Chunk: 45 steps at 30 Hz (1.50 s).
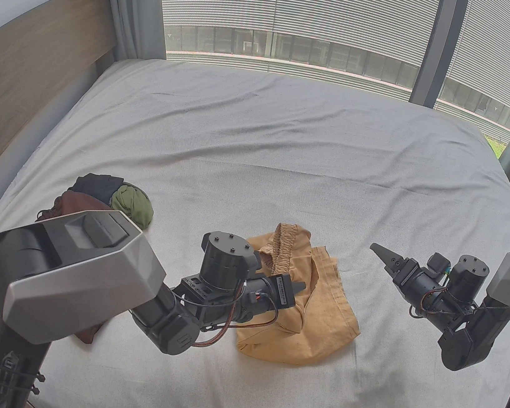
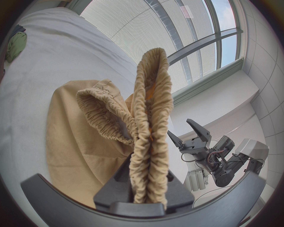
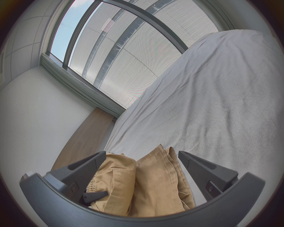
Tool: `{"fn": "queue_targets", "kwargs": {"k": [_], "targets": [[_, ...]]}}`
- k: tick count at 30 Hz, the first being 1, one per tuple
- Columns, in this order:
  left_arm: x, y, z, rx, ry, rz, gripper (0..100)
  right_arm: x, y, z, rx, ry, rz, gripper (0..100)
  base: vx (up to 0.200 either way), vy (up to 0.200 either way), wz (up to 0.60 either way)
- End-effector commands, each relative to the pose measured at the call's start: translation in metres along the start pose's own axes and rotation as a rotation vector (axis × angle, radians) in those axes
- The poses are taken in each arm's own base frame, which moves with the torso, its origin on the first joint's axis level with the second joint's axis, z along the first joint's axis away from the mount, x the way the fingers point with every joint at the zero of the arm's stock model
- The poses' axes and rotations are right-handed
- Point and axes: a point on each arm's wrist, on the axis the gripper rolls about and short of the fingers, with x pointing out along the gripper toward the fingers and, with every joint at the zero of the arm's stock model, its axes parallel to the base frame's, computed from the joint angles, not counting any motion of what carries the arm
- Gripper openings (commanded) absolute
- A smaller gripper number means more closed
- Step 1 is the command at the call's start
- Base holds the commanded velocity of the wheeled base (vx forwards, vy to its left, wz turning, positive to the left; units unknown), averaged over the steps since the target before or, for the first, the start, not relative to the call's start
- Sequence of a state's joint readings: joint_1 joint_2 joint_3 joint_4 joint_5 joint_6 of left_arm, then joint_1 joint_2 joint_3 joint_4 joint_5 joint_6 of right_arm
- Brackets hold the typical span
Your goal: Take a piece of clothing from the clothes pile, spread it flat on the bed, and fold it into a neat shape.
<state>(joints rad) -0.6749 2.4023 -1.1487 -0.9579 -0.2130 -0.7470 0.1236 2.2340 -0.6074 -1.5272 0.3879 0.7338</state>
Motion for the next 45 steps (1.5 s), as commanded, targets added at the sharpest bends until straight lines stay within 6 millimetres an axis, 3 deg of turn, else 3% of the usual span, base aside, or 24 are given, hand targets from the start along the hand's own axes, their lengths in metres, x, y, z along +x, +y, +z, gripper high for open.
{"fn": "queue_targets", "kwargs": {"k": [1,18,19,32,40,45], "targets": [[0.008,0.004,-0.009,-0.001,0.02,0.004,0,0.001,-0.002,0.001,0.001,-0.002,-0.001,100,0.0,0.0,0.0],[0.016,0.006,-0.015,0.0,0.033,0.006,0,0.0,-0.002,0.002,0.0,-0.007,-0.001,100,0.0,0.0,0.0],[0.017,0.006,-0.014,0.001,0.029,0.004,100,0.0,-0.002,0.002,0.0,-0.007,-0.001,100,0.0,0.0,0.0],[0.015,0.007,-0.009,0.01,-0.026,0.05,100,0.0,-0.002,0.0,0.002,0.002,-0.005,100,0.0,0.0,0.0],[-0.013,0.005,0.008,0.004,-0.053,0.081,100,0.002,-0.008,-0.013,0.018,0.043,-0.023,100,0.0,0.0,0.0],[-0.039,0.003,0.022,-0.007,-0.076,0.101,100,0.013,-0.016,-0.038,0.012,0.105,-0.027,100,0.0,0.0,0.0]]}}
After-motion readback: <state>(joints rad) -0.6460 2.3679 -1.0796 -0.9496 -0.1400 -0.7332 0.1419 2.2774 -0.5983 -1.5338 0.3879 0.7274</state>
